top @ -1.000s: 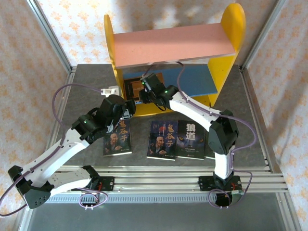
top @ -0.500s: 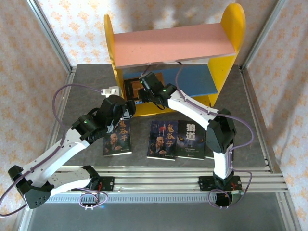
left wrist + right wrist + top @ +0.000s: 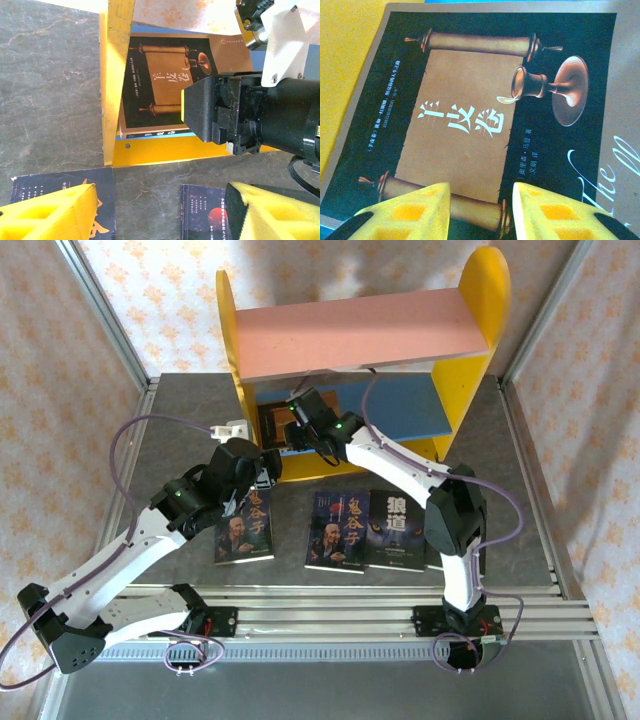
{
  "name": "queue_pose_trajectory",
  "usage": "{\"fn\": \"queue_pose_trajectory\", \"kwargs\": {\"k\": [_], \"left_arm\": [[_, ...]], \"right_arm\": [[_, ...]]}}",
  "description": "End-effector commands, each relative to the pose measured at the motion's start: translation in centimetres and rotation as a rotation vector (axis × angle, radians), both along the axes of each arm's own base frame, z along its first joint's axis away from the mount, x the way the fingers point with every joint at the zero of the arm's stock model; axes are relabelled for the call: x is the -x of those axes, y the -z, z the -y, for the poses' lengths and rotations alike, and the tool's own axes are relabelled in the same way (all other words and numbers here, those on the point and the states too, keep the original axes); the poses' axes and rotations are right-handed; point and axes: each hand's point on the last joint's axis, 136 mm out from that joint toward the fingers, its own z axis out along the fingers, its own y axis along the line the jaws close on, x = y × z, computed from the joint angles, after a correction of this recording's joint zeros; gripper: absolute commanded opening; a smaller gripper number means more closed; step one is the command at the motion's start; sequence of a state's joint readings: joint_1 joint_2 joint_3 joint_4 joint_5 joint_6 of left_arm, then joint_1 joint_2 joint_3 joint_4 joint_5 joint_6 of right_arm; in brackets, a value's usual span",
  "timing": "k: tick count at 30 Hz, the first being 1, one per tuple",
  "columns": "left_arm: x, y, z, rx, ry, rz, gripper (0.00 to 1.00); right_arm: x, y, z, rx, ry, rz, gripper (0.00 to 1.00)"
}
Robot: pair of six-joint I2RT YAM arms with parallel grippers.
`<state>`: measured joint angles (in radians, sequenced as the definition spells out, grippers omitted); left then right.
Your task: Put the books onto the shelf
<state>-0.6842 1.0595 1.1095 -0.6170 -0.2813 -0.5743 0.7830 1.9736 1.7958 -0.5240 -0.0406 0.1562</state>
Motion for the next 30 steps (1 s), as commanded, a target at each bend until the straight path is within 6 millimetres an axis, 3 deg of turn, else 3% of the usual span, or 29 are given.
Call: {"fn": "queue_pose_trajectory", "kwargs": {"k": [1, 30], "left_arm": [[-0.05, 0.06, -0.88, -0.027, -0.023, 0.005, 0.70], [0.00, 0.23, -1.06, -0.035, -0.028, 0.002, 0.70]], "right_arm": [[-0.25, 0.69, -0.50, 0.006, 0.010, -0.013, 0.37], [-1.19, 0.89, -0.57, 0.034, 0.028, 0.008, 0.37]]}}
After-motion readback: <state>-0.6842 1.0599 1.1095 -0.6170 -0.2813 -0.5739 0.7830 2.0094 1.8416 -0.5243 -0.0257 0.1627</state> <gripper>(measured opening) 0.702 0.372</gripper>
